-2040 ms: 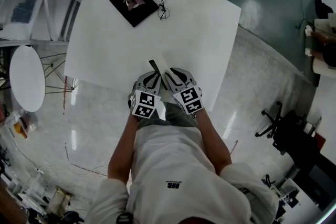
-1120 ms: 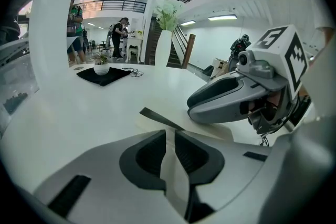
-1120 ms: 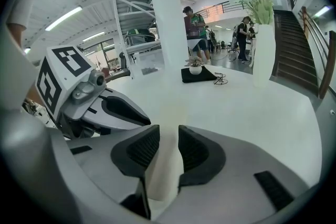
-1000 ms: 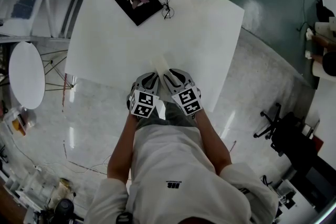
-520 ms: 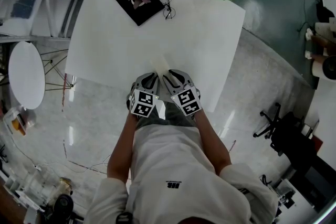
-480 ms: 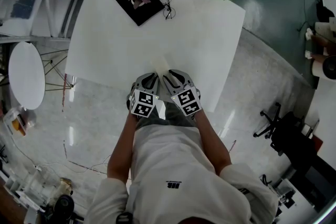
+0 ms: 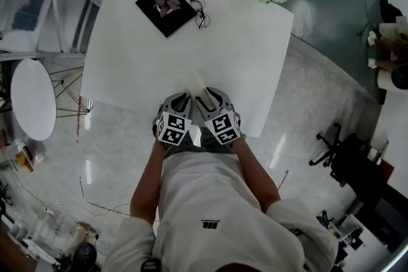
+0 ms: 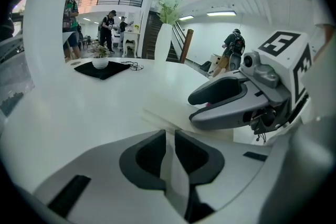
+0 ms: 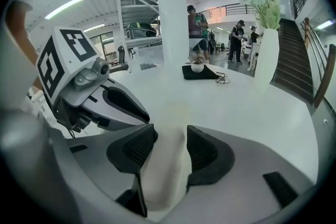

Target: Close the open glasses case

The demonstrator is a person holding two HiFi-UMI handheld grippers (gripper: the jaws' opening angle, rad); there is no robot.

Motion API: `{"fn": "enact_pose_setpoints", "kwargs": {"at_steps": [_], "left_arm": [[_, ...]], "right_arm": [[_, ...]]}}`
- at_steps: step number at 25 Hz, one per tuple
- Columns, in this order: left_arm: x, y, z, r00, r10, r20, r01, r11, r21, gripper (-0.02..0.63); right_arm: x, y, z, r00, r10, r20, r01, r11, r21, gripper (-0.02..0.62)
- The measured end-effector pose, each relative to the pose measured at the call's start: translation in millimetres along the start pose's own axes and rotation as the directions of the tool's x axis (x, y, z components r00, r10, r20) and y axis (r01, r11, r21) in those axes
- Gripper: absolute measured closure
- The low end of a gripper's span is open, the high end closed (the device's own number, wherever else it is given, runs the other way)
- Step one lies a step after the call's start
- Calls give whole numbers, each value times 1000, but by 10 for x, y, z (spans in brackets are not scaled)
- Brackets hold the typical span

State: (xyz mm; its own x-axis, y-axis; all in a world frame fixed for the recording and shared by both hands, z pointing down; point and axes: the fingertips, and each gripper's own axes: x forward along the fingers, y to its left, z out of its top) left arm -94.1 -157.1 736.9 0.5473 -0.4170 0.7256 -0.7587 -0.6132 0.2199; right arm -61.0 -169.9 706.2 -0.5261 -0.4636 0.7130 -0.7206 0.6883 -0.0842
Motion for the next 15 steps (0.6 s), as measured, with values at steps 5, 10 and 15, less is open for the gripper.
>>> {"fn": "enact_pose_setpoints", "kwargs": {"at_steps": [5,10,15], "left_arm": [[-97,96,94,1000,-12,24,11,1000,14,538],[-214,186,303,996,-44,79,40,998,44,538],[-325,236,636,984,-87,153,72,992,105,537]], "right_arm": [[-45,-47,28,1000,-25,6,25,998,55,403],[-176,-173,148,992,-116,42,110,985,132,417],[-417,-349,334,971,-220,93,201,963,179,417]]}}
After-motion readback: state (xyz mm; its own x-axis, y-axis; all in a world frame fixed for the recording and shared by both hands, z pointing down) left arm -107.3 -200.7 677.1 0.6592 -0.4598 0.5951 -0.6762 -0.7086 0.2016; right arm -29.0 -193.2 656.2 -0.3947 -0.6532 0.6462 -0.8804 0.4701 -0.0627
